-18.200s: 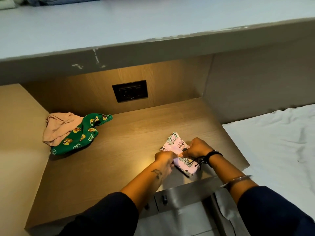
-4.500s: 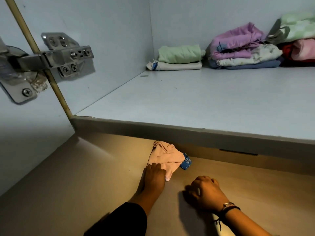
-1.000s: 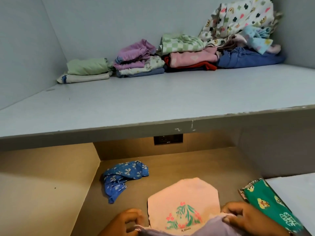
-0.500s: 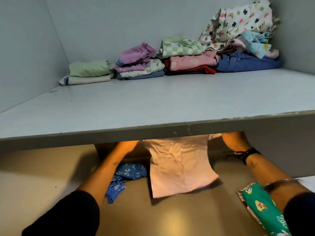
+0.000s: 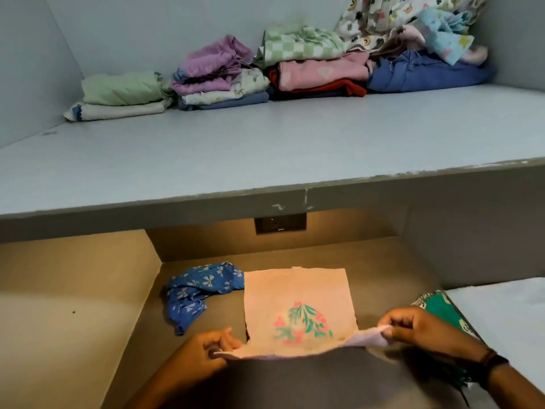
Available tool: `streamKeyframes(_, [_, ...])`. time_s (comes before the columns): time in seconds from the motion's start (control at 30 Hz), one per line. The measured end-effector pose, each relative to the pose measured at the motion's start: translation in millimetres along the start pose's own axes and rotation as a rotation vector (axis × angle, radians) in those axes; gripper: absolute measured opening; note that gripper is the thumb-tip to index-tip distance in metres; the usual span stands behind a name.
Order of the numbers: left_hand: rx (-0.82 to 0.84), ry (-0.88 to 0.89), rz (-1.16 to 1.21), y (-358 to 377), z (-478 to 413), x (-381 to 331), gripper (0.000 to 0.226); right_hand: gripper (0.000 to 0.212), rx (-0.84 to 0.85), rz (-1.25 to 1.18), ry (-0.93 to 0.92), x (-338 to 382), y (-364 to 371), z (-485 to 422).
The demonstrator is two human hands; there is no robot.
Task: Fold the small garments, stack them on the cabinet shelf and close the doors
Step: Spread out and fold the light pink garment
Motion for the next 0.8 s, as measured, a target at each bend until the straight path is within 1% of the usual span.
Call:
streamKeyframes(0.03, [0.017,-0.006,0.024,4,0,6,0.006,0.017,0.034,-0.003,0.025,-6,9,3])
streamKeyframes(0.1, [0.008,-0.005,0.067,1,-2,9,0.011,0.015,0.045,-0.009,0.029,-12,19,3])
streamKeyframes(0.13, [0.005,0.003,0.078,-2,-4,7,0.017,0.015,0.028,-0.035,0.034,-12,19,2])
streamKeyframes(0.23, [-0.047,0.038,0.140,-16,-22,-3,0.052,0.016,-0.096,-0.146,0.034,-10,8,-16])
streamKeyframes(0.27, [-0.075,0.014,0.173,-20,-30,-1,0.052,0.016,-0.150,-0.151,0.044,-9,2,-25])
streamKeyframes(0.33, [-0.140,-0.065,0.234,-27,-51,7,0.034,0.017,-0.231,-0.128,0.064,-7,-7,-47])
streamKeyframes(0.37, [-0.183,-0.095,0.213,-31,-63,11,0.025,0.018,-0.244,-0.112,0.077,-6,-9,-61])
streamKeyframes(0.43, [-0.242,-0.125,0.091,-39,-86,15,0.016,0.016,-0.258,-0.097,0.102,-4,-10,-86])
streamKeyframes(0.57, [-0.397,-0.204,0.032,-53,-117,28,0.008,0.016,-0.345,-0.122,0.158,-10,-15,-122])
streamKeyframes(0.67, [-0.481,-0.221,-0.004,-58,-127,36,0.010,0.012,-0.457,-0.089,0.233,-19,-18,-137])
streamKeyframes(0.7, [-0.502,-0.229,-0.008,-57,-128,37,0.015,0.021,-0.498,-0.055,0.269,-22,-19,-136])
streamKeyframes(0.73, [-0.516,-0.240,-0.028,-55,-127,37,0.025,0.037,-0.534,0.003,0.315,-24,-18,-131])
streamKeyframes(0.77, [-0.525,-0.248,-0.080,-53,-125,36,0.038,0.050,-0.575,0.086,0.350,-23,-16,-125])
streamKeyframes(0.8, [-0.527,-0.254,-0.170,-51,-122,36,0.050,0.056,-0.627,0.198,0.345,-15,-14,-115])
Point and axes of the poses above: each hand's wrist, its own z-axis away from the middle knuckle, its own y-axis out of the palm, x = y × z, the point moved 10 cm from there along -z, towards the middle knuckle, and after that the axes turned 7 degrees about y, right-handed, at the moved point
